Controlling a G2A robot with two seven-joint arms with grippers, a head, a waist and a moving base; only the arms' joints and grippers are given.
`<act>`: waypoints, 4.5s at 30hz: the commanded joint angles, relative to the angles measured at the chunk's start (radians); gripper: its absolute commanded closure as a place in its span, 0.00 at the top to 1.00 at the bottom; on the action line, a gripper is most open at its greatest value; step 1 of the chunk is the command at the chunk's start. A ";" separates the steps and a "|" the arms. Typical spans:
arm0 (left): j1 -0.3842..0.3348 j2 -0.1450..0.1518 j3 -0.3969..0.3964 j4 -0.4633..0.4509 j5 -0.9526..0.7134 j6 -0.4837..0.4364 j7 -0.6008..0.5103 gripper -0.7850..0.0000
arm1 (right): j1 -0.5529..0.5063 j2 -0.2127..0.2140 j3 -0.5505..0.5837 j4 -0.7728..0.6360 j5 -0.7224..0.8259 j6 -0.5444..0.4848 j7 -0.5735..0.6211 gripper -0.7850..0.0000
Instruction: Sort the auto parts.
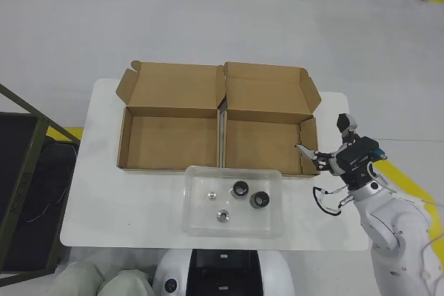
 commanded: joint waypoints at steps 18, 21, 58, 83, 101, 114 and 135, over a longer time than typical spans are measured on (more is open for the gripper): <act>0.000 0.000 0.000 0.000 0.000 0.000 0.000 1.00 | 0.000 0.000 0.000 0.000 0.000 0.000 0.000 1.00; 0.000 0.000 0.000 0.000 0.000 0.000 0.000 1.00 | 0.000 0.000 0.000 0.000 0.000 0.000 0.000 1.00; 0.000 0.000 0.000 0.000 0.000 0.000 0.000 1.00 | 0.079 0.031 -0.247 0.052 -0.143 -0.299 0.277 1.00; 0.000 0.000 0.000 0.000 0.000 0.000 0.000 1.00 | 0.142 0.059 -0.405 0.139 -0.193 -0.491 0.501 1.00; 0.000 0.000 0.000 0.000 0.000 0.000 0.000 1.00 | 0.189 0.071 -0.465 0.179 -0.237 -0.446 0.606 1.00; 0.000 0.000 0.000 0.000 0.000 0.000 0.000 1.00 | 0.237 0.073 -0.516 0.220 -0.229 -0.435 0.683 0.80; 0.000 0.000 0.000 0.000 0.000 0.000 0.000 1.00 | 0.221 0.098 -0.540 0.066 -0.235 -0.505 0.764 0.00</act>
